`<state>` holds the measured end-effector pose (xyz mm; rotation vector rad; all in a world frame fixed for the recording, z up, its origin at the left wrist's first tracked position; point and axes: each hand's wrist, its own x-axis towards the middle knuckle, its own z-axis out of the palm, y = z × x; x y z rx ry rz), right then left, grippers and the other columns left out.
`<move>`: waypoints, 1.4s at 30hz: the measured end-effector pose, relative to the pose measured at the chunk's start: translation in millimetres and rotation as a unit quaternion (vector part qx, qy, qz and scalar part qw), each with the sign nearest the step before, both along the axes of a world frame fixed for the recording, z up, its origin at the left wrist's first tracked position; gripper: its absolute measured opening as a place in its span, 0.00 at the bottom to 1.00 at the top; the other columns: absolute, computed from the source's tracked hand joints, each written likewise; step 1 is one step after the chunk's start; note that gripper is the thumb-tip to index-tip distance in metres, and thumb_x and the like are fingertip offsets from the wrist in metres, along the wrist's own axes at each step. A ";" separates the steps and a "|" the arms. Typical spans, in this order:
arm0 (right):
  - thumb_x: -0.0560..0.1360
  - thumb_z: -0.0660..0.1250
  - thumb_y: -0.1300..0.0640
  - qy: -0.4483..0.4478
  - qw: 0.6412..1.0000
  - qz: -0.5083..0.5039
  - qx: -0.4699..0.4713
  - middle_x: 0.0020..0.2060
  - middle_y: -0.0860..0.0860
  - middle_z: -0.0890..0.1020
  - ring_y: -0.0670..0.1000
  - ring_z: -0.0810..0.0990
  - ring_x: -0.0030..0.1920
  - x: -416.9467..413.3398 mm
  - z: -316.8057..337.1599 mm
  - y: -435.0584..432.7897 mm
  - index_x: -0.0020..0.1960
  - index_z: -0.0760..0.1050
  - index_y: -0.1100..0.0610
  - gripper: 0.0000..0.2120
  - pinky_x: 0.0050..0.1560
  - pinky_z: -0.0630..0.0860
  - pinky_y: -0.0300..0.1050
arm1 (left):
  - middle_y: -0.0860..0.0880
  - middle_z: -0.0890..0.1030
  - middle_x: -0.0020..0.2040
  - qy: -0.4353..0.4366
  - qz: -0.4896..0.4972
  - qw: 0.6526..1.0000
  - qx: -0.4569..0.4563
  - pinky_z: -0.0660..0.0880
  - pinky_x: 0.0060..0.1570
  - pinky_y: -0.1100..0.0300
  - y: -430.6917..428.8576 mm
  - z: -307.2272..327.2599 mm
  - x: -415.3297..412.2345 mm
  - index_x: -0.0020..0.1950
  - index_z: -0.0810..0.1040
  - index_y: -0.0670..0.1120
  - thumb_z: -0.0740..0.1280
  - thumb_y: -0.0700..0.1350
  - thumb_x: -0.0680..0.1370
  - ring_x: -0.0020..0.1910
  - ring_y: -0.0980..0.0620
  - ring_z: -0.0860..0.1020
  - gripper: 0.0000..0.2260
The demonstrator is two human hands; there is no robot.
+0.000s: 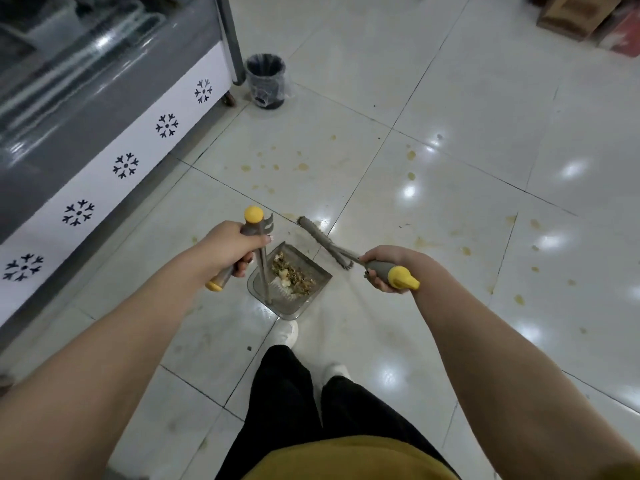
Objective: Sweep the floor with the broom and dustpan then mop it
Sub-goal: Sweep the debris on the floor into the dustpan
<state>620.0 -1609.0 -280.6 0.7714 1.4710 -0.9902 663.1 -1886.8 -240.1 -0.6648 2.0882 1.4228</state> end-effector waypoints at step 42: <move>0.80 0.61 0.56 0.105 0.989 -0.107 -0.004 0.33 0.52 0.70 0.44 0.69 0.13 142.2 -6.6 2.3 0.42 0.65 0.58 0.09 0.17 0.67 0.30 | 0.54 0.67 0.19 0.100 0.233 0.967 0.016 0.63 0.21 0.65 36.3 -50.1 240.1 0.29 0.66 0.45 0.68 0.48 0.75 0.17 0.54 0.64 0.18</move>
